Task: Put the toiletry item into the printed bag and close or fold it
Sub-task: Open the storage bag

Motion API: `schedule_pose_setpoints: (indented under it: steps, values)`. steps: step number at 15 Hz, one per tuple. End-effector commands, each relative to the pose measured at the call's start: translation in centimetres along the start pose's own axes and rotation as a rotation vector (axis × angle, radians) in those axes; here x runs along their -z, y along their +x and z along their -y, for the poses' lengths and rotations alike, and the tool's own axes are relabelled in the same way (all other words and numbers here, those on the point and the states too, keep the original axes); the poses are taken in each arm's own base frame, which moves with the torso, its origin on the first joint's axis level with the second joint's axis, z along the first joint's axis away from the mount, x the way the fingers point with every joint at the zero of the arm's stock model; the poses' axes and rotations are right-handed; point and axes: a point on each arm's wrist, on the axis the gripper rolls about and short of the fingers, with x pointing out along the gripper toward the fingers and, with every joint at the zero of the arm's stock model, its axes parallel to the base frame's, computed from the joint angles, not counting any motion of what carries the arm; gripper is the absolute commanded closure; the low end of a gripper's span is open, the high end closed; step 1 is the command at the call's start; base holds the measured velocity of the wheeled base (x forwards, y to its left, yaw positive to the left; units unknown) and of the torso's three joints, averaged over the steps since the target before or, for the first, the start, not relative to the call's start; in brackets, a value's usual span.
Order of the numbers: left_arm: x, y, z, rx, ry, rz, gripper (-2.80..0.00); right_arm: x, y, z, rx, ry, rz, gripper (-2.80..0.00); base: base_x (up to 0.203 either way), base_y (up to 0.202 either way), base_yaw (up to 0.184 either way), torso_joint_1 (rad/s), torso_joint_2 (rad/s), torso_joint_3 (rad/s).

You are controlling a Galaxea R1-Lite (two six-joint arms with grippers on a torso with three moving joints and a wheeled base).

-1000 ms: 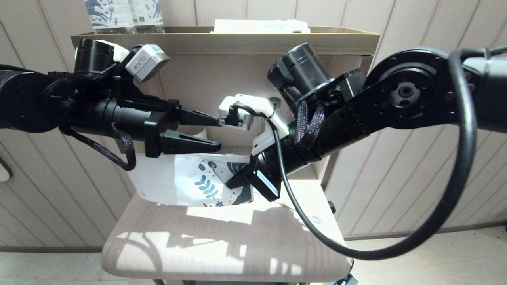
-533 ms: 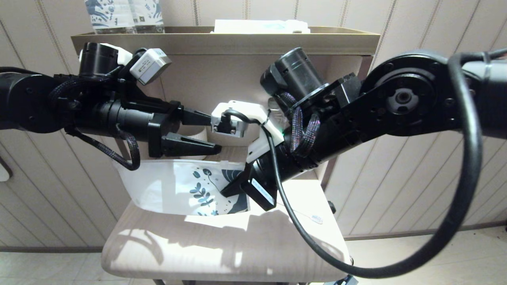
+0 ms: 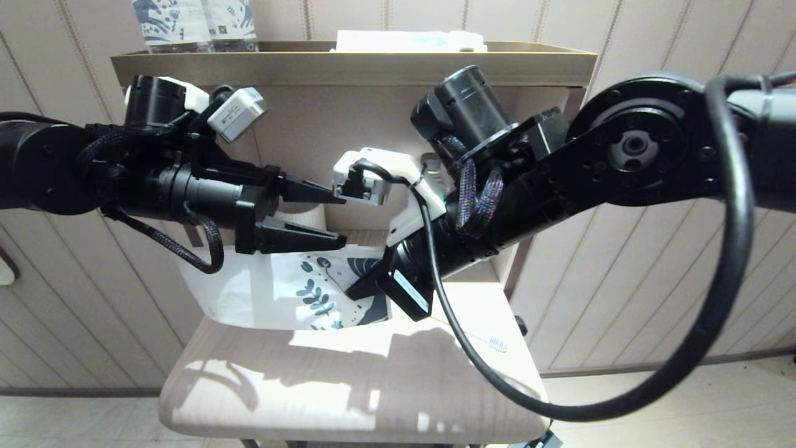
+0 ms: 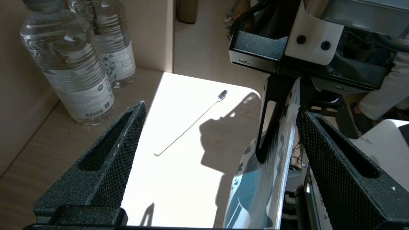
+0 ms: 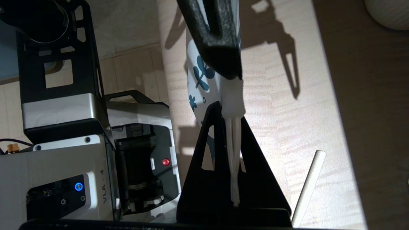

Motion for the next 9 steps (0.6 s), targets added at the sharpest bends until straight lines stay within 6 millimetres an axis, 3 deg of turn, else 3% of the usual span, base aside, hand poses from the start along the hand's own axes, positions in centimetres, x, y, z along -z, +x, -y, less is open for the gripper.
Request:
schedule_pose_setpoints:
  steps: [1,9]
  values:
    - [0.1,0.0,0.1,0.007,0.003,0.002,-2.80,0.1,0.0,0.1,-0.003,0.001,-0.003,0.00,0.000,0.000,0.000,0.000,0.00,0.000]
    - [0.2,0.0,0.5,0.013,0.033,-0.002,-2.80,0.1,1.1,0.8,0.008,0.005,0.021,0.00,0.000,0.000,0.000,0.000,0.00,0.000]
